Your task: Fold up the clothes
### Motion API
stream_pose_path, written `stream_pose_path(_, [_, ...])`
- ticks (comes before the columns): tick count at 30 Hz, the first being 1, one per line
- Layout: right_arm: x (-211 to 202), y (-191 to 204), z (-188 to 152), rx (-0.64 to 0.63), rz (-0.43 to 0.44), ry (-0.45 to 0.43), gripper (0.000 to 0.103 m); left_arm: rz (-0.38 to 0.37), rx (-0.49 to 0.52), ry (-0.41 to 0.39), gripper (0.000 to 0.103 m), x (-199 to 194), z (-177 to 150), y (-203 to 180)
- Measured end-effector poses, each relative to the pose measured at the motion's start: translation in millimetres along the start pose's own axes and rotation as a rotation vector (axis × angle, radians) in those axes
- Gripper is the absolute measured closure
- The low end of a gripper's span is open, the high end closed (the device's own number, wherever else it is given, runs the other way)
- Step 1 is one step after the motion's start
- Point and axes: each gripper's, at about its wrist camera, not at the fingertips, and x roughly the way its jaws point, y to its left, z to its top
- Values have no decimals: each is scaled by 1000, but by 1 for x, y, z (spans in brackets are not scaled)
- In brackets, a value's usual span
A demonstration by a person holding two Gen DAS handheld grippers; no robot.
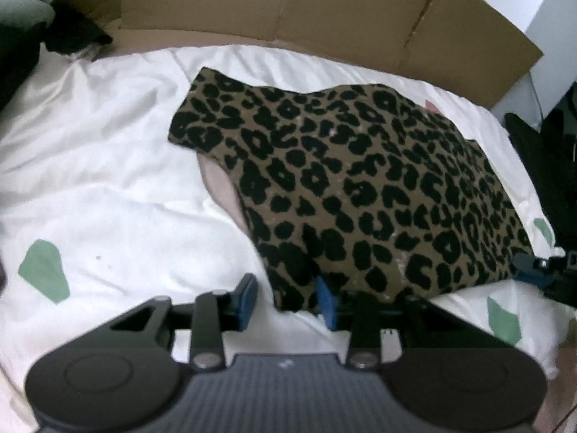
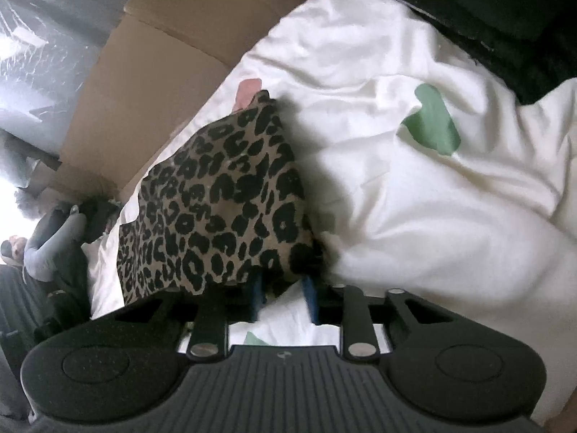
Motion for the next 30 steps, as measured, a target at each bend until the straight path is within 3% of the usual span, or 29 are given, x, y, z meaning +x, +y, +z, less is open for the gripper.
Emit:
stream_pose_path(5, [-11,1,4,12,45,-36,87,-36,-106,6,64,-3,-1,10])
stream_pose_path(10, [-2,-1,4,43,46,-27,77,-68,-193,-2,64,0,-1,12])
stream_pose_path(14, [10,-4,3,64,56,-18,77,-63,-206,-14,64,5,-2,12])
stream_pose_path(16, [14,-4,5,76,47,-13,87,-50,-211,-13,71,7,-1,11])
stream_pose_path(17, [14,-2,6,74,40,-11,87,-40,-211,-8,81,7,0,11])
stream_pose_path(21, [8,8,7,48,24,-11,92,-39,-238,2,97,2,4,15])
stream_pose_path(30, [-8,30,11,2,-1,-3,94,-27,-205,-3,99,-22,15,11])
